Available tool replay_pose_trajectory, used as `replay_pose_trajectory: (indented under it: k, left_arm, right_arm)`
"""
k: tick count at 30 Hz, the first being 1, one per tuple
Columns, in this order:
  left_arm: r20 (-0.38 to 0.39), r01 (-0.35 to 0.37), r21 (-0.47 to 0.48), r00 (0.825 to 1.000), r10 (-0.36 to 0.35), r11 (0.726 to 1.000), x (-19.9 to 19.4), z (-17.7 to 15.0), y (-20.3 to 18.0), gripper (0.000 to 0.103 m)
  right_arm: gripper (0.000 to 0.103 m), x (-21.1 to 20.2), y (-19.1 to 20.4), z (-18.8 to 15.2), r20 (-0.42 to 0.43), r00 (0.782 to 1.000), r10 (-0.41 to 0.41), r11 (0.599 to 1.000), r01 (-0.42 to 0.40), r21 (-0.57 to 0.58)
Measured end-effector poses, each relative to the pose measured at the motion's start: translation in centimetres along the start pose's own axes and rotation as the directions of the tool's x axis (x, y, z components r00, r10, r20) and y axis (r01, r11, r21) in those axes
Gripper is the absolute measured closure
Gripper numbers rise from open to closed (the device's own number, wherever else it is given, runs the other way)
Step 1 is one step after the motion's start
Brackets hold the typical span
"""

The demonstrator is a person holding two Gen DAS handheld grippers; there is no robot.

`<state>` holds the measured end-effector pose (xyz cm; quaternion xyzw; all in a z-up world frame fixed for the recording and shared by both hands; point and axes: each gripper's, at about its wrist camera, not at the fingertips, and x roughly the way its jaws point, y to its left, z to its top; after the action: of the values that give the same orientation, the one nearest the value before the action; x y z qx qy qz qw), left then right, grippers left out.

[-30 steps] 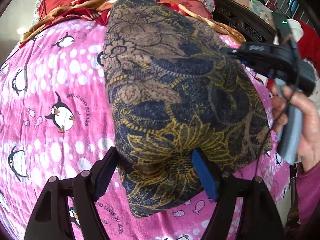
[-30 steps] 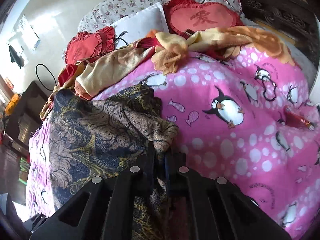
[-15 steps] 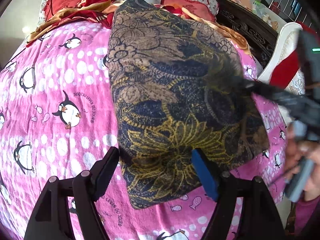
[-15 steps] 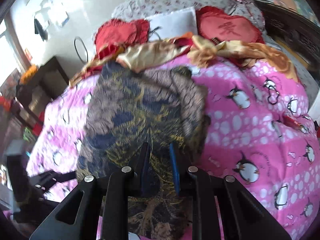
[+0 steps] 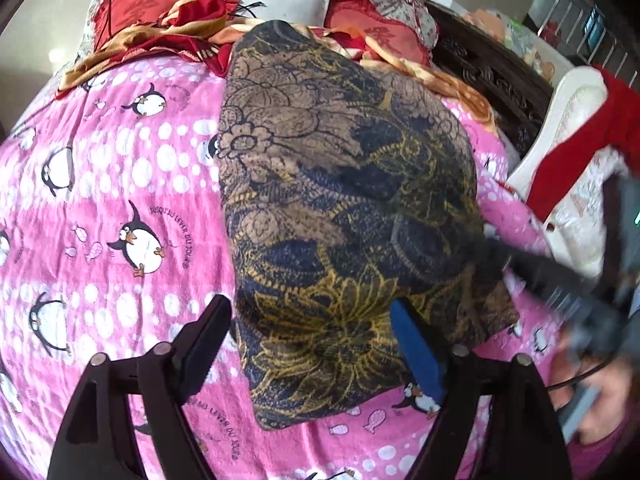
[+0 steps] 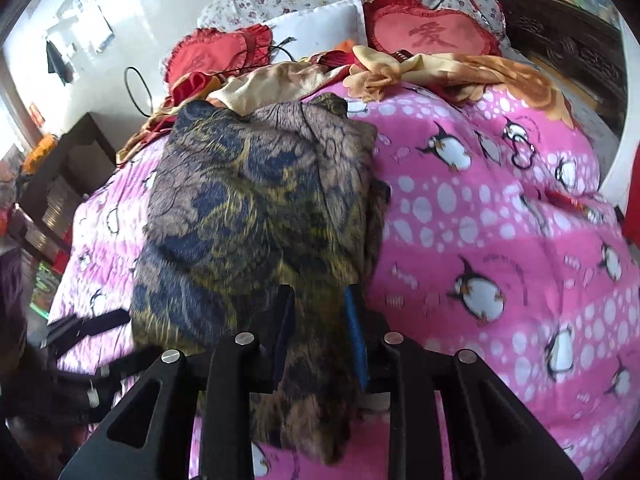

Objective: Fold small clothes

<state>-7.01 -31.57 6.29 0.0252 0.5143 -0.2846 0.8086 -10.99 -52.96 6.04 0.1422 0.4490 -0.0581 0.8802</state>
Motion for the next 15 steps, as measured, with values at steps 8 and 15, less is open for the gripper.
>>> replay_pose_trajectory:
  k: [8,15]
  left_arm:
    - [-0.006,0.072,-0.083,0.997,-0.073,0.994,0.7,0.3,1.4,0.010]
    - [0.035,0.093,-0.097,0.995,-0.090,0.991,0.8,2.0,2.7,0.010]
  right_arm:
    - [0.060,1.7,-1.8,-2.1,-0.046,0.998,0.047,0.998,-0.045,0.045]
    - [0.055,0.3,-2.9,0.6,0.065,0.991,0.116,0.988,-0.122,0.091]
